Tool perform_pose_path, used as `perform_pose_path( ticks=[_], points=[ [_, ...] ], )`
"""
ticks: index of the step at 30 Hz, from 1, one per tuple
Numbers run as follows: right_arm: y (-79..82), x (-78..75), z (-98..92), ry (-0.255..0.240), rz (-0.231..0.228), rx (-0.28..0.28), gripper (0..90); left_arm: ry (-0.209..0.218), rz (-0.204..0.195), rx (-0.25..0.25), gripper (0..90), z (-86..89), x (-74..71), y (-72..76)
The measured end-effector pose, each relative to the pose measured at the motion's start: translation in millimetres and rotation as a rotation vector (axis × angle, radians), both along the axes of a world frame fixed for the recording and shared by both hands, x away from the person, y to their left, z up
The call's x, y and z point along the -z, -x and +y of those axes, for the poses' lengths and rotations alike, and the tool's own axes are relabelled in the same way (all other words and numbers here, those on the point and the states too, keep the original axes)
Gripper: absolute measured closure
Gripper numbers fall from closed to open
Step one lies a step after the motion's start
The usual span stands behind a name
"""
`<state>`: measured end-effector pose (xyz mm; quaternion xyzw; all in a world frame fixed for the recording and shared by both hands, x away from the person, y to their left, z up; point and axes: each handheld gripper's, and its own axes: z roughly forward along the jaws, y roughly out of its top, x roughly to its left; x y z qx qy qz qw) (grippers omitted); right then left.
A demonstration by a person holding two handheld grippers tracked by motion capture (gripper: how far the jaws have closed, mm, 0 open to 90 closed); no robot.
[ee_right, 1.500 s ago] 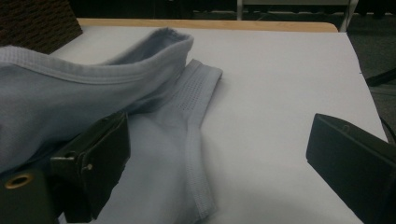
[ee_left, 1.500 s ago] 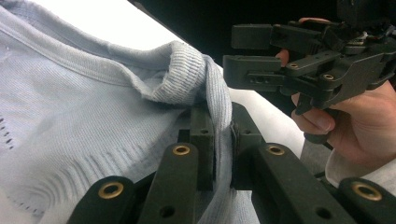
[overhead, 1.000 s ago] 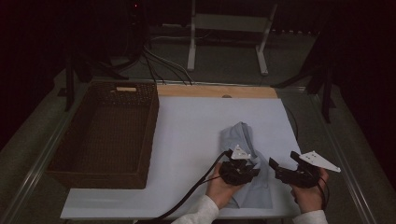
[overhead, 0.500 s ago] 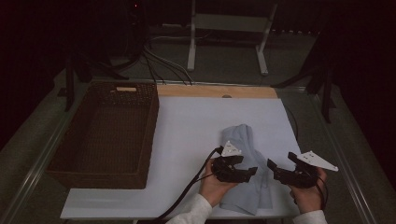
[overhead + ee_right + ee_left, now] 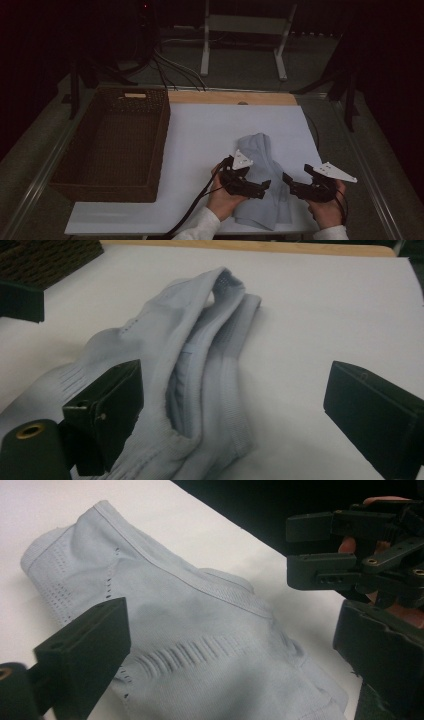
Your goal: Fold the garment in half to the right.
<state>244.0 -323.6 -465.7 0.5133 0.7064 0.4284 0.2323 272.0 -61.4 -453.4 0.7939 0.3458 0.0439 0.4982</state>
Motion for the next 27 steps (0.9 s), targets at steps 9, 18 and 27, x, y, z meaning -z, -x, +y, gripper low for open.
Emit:
perform_pose_path(
  ticks=[9, 18, 27],
  points=[
    [1.1, 1.9, 4.8, 0.000, 0.019, -0.023, 15.1, -0.002, -0.023, -0.001, 0.0, 11.1, 1.3, 3.1],
    [1.3, 4.1, 8.9, 0.001, 0.053, -0.039, 24.6, 0.004, -0.032, -0.014, 0.0, 21.2, 4.9, 3.8],
    [-0.1, 9.0, 14.9, 0.004, 0.113, -0.098, 50.6, -0.014, -0.023, -0.005, 0.0, 23.2, 10.9, 5.9]
  ],
)
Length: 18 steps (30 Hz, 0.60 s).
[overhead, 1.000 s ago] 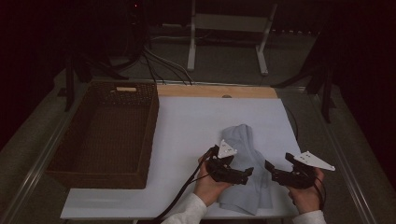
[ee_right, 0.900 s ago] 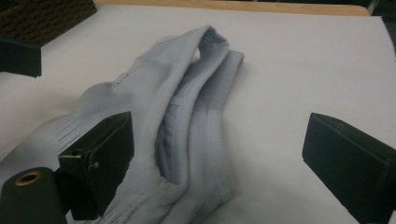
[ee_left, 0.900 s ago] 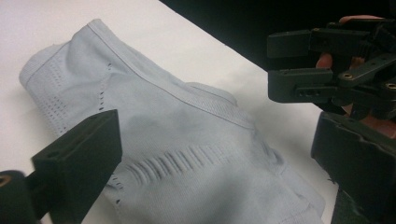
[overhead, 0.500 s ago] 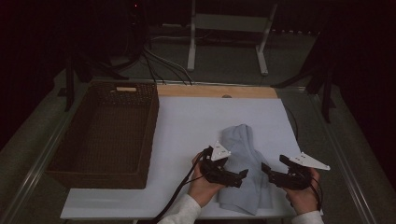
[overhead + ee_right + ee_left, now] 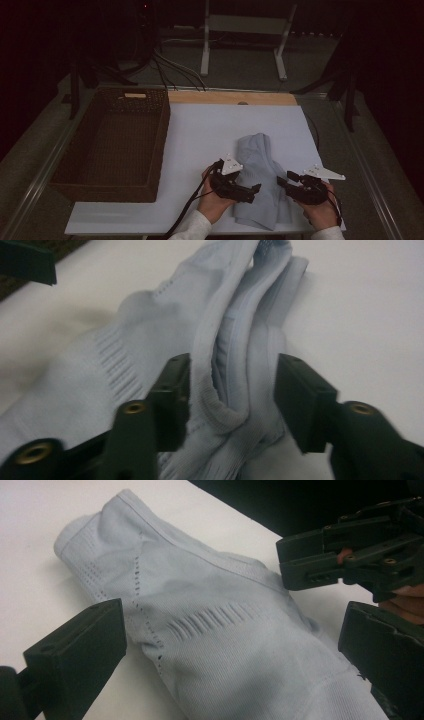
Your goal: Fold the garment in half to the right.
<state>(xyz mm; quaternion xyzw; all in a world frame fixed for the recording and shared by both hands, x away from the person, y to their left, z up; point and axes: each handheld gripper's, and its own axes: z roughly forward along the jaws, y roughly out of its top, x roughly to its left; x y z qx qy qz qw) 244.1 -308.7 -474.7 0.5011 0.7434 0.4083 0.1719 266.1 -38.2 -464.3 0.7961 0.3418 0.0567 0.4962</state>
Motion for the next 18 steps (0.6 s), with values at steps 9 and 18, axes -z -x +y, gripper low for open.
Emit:
perform_pose_path(
  ticks=[9, 18],
  points=[
    [-9.0, 10.1, 6.1, 0.028, 0.091, -0.028, 51.3, -0.001, 0.009, 0.012, 0.0, 0.0, 3.5, 0.4],
    [-10.0, 10.4, 7.4, 0.045, 0.108, -0.037, 75.5, 0.000, 0.018, 0.023, 0.0, -2.1, 6.1, 0.9]
  ],
)
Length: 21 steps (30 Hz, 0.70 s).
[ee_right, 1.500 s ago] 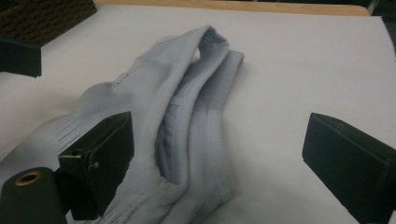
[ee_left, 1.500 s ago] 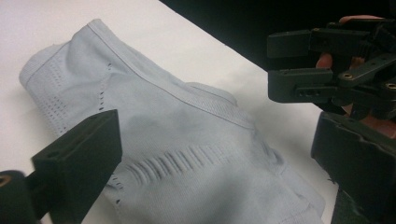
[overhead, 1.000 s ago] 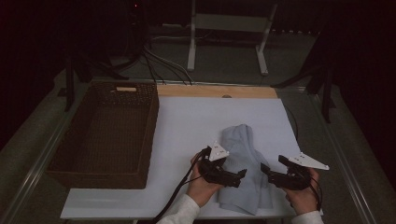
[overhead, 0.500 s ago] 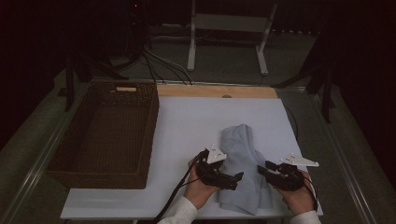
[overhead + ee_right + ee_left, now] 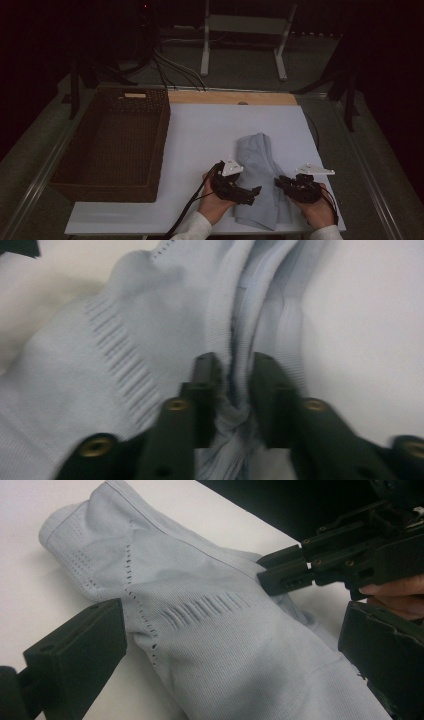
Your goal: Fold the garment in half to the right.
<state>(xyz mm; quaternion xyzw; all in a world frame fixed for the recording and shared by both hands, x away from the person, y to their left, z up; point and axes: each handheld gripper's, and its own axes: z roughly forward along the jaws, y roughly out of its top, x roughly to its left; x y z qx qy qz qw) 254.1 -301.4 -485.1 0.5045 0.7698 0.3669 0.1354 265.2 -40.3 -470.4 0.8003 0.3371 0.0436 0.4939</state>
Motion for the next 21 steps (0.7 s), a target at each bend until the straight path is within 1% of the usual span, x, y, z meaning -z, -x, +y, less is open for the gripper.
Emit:
perform_pose_path(
  ticks=[1, 2, 3, 4, 7, 10, 11, 12, 13, 14, 16, 18, 19, 21],
  points=[
    [1.7, -2.5, 1.2, 0.008, -0.017, -0.004, 78.2, -0.001, 0.001, 0.002, 0.1, -1.0, 0.7, 0.1],
    [1.7, -2.5, 1.2, 0.008, -0.017, -0.004, 78.2, -0.001, 0.001, 0.002, 0.1, -1.0, 0.7, 0.1],
    [3.4, -5.0, 2.2, 0.015, -0.035, -0.005, 80.2, 0.000, 0.005, 0.004, 0.1, -1.7, 1.3, 0.5],
    [3.4, -5.0, 2.2, 0.015, -0.035, -0.005, 80.2, 0.000, 0.005, 0.004, 0.1, -1.7, 1.3, 0.5],
    [6.0, -9.2, 1.7, 0.023, -0.057, -0.001, 82.7, -0.002, 0.010, 0.014, 0.1, -2.4, 2.2, 1.2],
    [7.0, -10.8, 1.0, 0.029, -0.064, -0.005, 82.3, 0.002, 0.014, 0.020, 0.1, -2.8, 2.4, 1.4],
    [7.7, -10.8, 0.3, 0.030, -0.061, -0.014, 77.2, 0.004, 0.015, 0.024, 0.1, -3.4, 2.6, 1.8],
    [7.7, -10.8, 0.3, 0.030, -0.061, -0.014, 77.2, 0.004, 0.015, 0.024, 0.1, -3.4, 2.6, 1.8],
    [7.0, -8.5, -0.1, 0.035, -0.048, -0.013, 73.0, 0.002, 0.017, 0.025, 0.1, -3.7, 2.8, 1.7],
    [7.0, -8.5, -0.1, 0.035, -0.048, -0.013, 73.0, 0.002, 0.017, 0.025, 0.1, -3.7, 2.8, 1.7],
    [6.3, -6.0, -0.1, 0.044, -0.046, -0.005, 65.2, 0.004, 0.016, 0.024, 0.1, -3.8, 2.8, 1.6],
    [6.7, -5.9, 0.3, 0.050, -0.052, 0.002, 63.9, 0.005, 0.016, 0.023, 0.1, -3.7, 2.6, 1.4],
    [7.9, -6.8, 1.1, 0.051, -0.070, 0.002, 62.4, 0.007, 0.016, 0.023, 0.1, -3.5, 2.6, 0.9],
    [8.5, -7.5, 1.5, 0.053, -0.077, 0.001, 62.4, 0.010, 0.018, 0.022, 0.1, -3.7, 2.6, 0.9]
  ],
)
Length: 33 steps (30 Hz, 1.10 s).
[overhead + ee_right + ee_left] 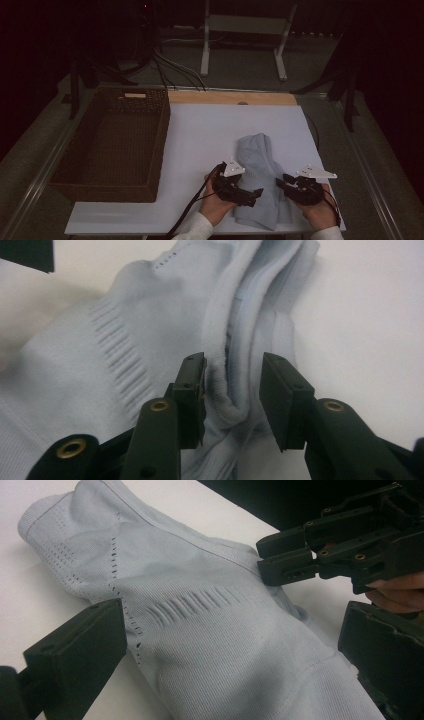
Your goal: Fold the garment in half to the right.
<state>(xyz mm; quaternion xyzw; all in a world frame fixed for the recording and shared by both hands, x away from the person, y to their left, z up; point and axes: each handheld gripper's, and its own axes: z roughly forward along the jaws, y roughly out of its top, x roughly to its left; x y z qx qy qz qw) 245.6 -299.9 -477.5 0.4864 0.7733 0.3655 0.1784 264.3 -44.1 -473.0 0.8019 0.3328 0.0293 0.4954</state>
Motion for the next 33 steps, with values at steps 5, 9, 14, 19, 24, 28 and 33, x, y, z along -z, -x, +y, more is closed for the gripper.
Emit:
perform_pose_path(
  ticks=[5, 9, 14, 19, 24, 28, 33],
  points=[
    [-0.1, 1.9, 3.1, 0.014, 0.016, -0.024, 64.9, 0.003, -0.002, 0.008, 0.1, -0.8, -0.4, 0.6],
    [-0.2, 0.3, 3.1, 0.026, 0.019, -0.038, 83.2, 0.007, 0.002, 0.016, 0.5, -1.1, -0.6, 0.7],
    [2.3, -7.4, 2.4, 0.013, -0.032, -0.027, 84.1, 0.004, 0.012, 0.014, 3.5, -4.4, 0.2, 1.6],
    [3.4, -12.5, -1.7, 0.005, -0.054, -0.006, 85.0, 0.003, 0.017, 0.029, 4.5, -7.7, 1.2, 2.1],
    [4.1, -18.7, -7.7, -0.008, -0.090, 0.031, 85.5, 0.002, 0.035, 0.057, 9.3, -13.4, 2.8, 3.0],
    [4.2, -19.0, -10.9, -0.003, -0.097, 0.045, 85.5, -0.007, 0.041, 0.084, 15.5, -18.4, 4.0, 4.6],
    [4.4, -20.1, -14.8, 0.011, -0.106, 0.080, 85.5, -0.018, 0.051, 0.107, 17.6, -24.1, 5.0, 6.0]
  ],
)
